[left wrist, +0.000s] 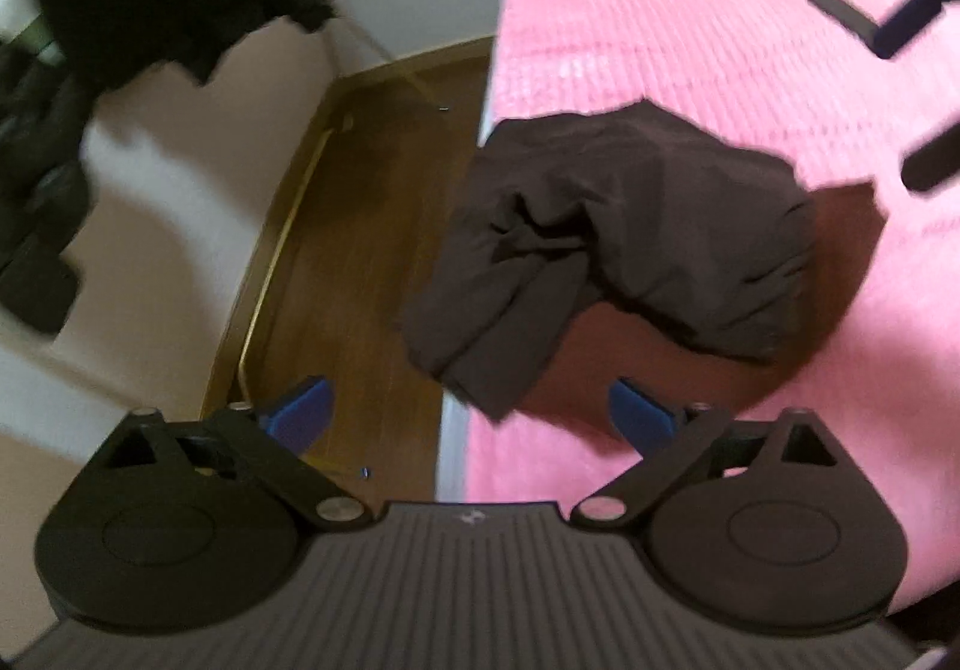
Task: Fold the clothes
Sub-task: 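Grasp the black shirt with the left gripper while the right gripper grasps another edge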
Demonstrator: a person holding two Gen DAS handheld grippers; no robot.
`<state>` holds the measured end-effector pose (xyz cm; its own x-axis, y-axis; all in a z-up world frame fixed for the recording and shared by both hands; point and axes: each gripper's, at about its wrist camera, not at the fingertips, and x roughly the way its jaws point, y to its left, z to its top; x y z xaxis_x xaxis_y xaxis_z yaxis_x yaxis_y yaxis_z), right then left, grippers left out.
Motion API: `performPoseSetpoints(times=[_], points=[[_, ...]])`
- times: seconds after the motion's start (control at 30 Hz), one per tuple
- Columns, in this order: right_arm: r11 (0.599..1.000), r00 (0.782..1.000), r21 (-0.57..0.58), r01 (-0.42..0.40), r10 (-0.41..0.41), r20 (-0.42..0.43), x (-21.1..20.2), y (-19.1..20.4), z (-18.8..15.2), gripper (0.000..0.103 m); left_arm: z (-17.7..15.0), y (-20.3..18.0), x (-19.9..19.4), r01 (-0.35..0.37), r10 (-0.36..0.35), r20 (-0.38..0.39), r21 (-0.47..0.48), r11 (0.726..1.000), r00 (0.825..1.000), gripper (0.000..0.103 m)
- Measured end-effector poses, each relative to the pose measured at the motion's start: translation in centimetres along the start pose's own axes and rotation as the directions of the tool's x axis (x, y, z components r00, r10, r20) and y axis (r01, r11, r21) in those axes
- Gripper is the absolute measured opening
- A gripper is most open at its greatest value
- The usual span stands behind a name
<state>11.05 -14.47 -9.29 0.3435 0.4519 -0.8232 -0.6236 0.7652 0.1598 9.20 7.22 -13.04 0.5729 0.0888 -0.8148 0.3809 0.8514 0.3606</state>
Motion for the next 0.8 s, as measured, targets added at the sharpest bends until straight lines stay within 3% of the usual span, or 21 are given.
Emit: performPoseSetpoints(times=[0.13, 0.23, 0.43, 0.47, 0.5, 0.53, 0.57, 0.73, 0.8], points=[[1.0, 1.0, 0.008, 0.023, -0.023, -0.018, 6.2, -0.6, 2.3, 0.068, -0.2, 1.4, 7.6, 0.044, -0.044, 0.004, 0.091, 0.995, 0.999, 0.082], [0.998, 0.999, -0.054, 0.029, -0.03, -0.022, 11.0, -0.3, 3.5, 0.068, -0.8, 1.9, 11.9, 0.076, -0.078, 0.006, 0.148, 0.986, 0.997, 0.077], [0.99, 0.991, -0.117, 0.085, -0.096, -0.097, 18.4, -0.6, 4.2, 0.068, -0.3, 2.9, 11.3, 0.103, -0.115, 0.052, 0.183, 0.978, 0.992, 0.051], [0.991, 0.99, -0.1, 0.084, -0.095, -0.107, 18.6, -0.9, 4.3, 0.067, -0.2, 3.0, 11.2, 0.108, -0.121, 0.059, 0.189, 0.976, 0.991, 0.041], [0.993, 0.989, -0.084, 0.083, -0.093, -0.118, 18.7, -1.2, 4.3, 0.056, -0.1, 3.2, 11.1, 0.112, -0.127, 0.067, 0.195, 0.974, 0.99, 0.035], [0.994, 0.989, -0.062, 0.085, -0.092, -0.118, 18.5, -1.6, 4.4, 0.028, 0.0, 3.4, 11.0, 0.116, -0.134, 0.074, 0.201, 0.973, 0.988, 0.016], [0.995, 0.99, -0.031, 0.09, -0.093, -0.104, 17.6, -1.9, 4.6, 0.012, 0.1, 3.5, 10.9, 0.121, -0.14, 0.081, 0.207, 0.971, 0.987, 0.008], [0.975, 0.992, 0.198, 0.104, -0.115, 0.043, 9.0, -5.6, 3.9, 0.011, 0.8, 4.3, 9.8, 0.138, -0.171, 0.126, 0.236, 0.962, 0.977, 0.001], [0.95, 0.985, 0.294, 0.101, -0.137, 0.107, 4.0, -7.5, 2.3, 0.01, 2.8, 4.3, 6.0, 0.131, -0.18, 0.196, 0.237, 0.963, 0.964, 0.001]])
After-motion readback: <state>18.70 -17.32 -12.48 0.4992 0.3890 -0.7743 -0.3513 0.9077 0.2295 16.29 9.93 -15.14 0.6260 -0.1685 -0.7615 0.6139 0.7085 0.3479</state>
